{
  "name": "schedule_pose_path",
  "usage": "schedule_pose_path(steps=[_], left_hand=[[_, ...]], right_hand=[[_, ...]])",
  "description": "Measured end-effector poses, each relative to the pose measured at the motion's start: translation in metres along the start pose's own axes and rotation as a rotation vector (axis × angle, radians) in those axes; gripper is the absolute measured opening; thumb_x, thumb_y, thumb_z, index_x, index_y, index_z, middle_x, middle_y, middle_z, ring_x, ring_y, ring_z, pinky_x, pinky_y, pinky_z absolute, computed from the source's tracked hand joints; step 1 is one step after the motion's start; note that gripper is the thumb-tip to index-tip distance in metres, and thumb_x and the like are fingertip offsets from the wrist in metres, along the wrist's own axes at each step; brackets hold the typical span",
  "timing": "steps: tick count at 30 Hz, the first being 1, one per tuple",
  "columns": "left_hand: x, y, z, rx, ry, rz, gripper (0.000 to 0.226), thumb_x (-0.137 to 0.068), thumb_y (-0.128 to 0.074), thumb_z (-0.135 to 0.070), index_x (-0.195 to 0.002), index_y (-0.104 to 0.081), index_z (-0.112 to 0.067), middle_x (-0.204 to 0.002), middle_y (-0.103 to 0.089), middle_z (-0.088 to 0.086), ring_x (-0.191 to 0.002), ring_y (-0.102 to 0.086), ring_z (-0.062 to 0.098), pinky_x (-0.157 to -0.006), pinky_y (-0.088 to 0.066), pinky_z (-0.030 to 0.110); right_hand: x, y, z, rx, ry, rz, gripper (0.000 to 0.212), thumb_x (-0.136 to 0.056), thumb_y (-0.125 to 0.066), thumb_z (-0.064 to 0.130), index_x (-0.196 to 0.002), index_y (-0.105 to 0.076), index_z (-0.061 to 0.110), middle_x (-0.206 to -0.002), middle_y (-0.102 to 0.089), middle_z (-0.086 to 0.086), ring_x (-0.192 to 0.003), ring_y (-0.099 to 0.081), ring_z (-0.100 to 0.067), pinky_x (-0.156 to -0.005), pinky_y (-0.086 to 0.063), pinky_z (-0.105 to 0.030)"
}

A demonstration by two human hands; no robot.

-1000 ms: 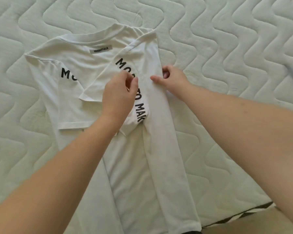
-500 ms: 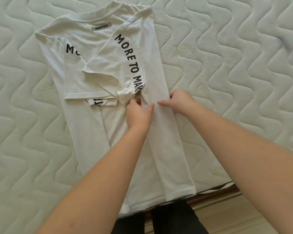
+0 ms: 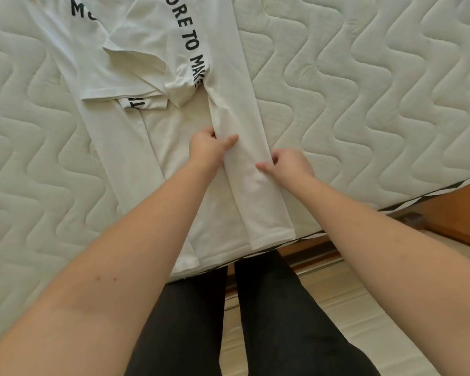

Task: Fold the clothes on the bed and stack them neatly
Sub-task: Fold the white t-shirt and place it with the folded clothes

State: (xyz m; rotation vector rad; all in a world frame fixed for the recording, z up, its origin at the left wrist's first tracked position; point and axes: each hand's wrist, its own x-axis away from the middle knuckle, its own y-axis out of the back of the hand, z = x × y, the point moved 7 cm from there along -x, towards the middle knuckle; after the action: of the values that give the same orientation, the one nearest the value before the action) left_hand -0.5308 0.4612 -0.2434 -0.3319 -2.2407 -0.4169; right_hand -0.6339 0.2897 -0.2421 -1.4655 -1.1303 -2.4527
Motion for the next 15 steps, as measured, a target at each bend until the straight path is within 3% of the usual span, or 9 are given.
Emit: schedule_pose_path(steps=[3,5,7,10,13,15], left_hand=[[0.023,-0.003,0.031,-0.032,0.017,-0.110,0.017,-0.088,-0.071,-0.023,-0.098,-0.073,-0.009,-0.094,-0.075,0.009,-0.090,-0.071,0.025,-0.083,-0.058,0.046],[0.040,-0.013,0.052,-0.033,0.043,-0.071,0.023,-0.085,-0.074,-0.023,-0.102,-0.072,-0.008,-0.097,-0.075,0.010,-0.092,-0.071,0.024,-0.086,-0.057,0.045],[0.055,-0.021,0.074,-0.017,0.076,-0.018,0.028,-0.083,-0.077,-0.018,-0.107,-0.071,-0.007,-0.102,-0.075,0.010,-0.094,-0.072,0.023,-0.088,-0.057,0.044],[0.077,-0.027,0.099,-0.052,0.118,0.002,0.025,-0.086,-0.075,-0.019,-0.108,-0.070,-0.008,-0.100,-0.075,0.009,-0.092,-0.072,0.023,-0.088,-0.057,0.045],[0.096,-0.030,0.123,-0.168,0.168,0.030,0.025,-0.084,-0.076,-0.024,-0.106,-0.069,-0.012,-0.094,-0.074,0.006,-0.088,-0.071,0.023,-0.084,-0.058,0.042],[0.107,-0.031,0.137,-0.250,0.198,0.040,0.017,-0.084,-0.076,-0.030,-0.092,-0.069,-0.016,-0.084,-0.073,0.002,-0.079,-0.070,0.020,-0.076,-0.058,0.037]], right_hand=[[0.022,-0.015,-0.026,-0.094,-0.023,-0.043,0.026,-0.084,-0.069,0.048,-0.077,-0.060,0.024,-0.075,-0.062,0.004,-0.082,-0.063,-0.023,-0.064,-0.041,-0.031],[0.036,-0.028,-0.037,-0.092,-0.017,0.006,0.025,-0.083,-0.070,0.047,-0.096,-0.068,0.025,-0.087,-0.068,0.003,-0.086,-0.064,-0.022,-0.070,-0.049,-0.033],[0.048,-0.041,-0.045,-0.065,-0.014,0.066,0.038,-0.086,-0.068,0.047,-0.115,-0.068,0.022,-0.101,-0.071,-0.001,-0.093,-0.065,-0.024,-0.074,-0.050,-0.035],[0.065,-0.048,-0.055,-0.089,-0.026,0.022,0.042,-0.088,-0.065,0.046,-0.122,-0.064,0.021,-0.108,-0.070,-0.004,-0.099,-0.064,-0.028,-0.073,-0.044,-0.032],[0.077,-0.059,-0.062,-0.105,-0.055,0.057,0.050,-0.087,-0.068,0.045,-0.128,-0.059,0.019,-0.116,-0.068,-0.006,-0.105,-0.062,-0.029,-0.083,-0.049,-0.037],[0.083,-0.066,-0.069,-0.078,-0.089,0.086,0.046,-0.089,-0.065,0.045,-0.125,-0.061,0.017,-0.114,-0.068,-0.007,-0.102,-0.062,-0.029,-0.080,-0.047,-0.036]])
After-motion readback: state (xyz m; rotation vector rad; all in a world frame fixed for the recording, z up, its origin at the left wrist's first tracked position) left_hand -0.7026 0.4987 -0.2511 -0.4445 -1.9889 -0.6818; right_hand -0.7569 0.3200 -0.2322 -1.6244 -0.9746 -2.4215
